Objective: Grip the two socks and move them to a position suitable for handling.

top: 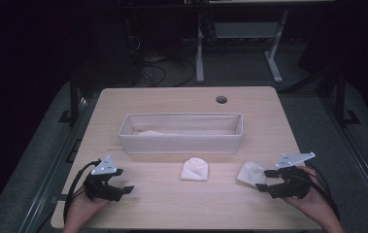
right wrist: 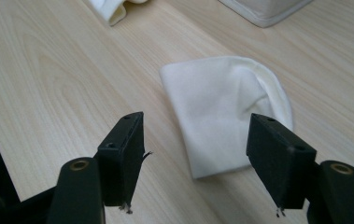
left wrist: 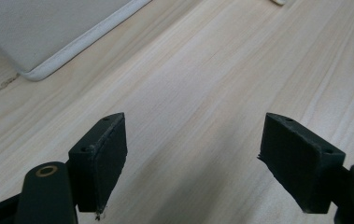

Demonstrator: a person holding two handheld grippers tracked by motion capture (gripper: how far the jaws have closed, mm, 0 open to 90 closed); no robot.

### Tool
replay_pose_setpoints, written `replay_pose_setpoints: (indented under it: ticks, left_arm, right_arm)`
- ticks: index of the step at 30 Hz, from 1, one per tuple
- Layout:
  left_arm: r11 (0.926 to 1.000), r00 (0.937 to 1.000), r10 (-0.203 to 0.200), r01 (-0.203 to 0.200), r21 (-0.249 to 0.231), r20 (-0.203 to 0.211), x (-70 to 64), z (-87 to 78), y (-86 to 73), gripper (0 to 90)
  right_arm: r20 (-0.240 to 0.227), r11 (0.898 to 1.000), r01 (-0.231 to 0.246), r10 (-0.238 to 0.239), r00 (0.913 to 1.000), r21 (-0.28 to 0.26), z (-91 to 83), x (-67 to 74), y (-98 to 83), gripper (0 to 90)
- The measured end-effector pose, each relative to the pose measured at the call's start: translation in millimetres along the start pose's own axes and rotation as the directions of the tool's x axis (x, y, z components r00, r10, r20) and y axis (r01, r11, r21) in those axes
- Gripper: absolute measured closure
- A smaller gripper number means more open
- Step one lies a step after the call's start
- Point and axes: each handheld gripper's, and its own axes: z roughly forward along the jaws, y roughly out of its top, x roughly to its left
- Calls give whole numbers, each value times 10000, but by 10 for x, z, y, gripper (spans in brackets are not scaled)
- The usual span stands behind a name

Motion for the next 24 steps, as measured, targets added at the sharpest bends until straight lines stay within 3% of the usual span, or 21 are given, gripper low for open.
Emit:
replay_pose_setpoints:
  ticks: [9,22,24]
  left_arm:
    - [10000,10000,47,-47,4,34,-13,3,9,225]
    - [9999,9999,54,-53,-111,144,-18,-16,7,230]
    - [9999,9999,66,-65,-97,140,-15,-6,7,230]
  right_arm:
    - [-325,9991,313,-304,9990,287,1,67,144,376]
    - [-503,9880,1365,-1331,9898,728,2,204,466,377]
    - [-571,9823,1658,-1613,9853,876,26,235,569,378]
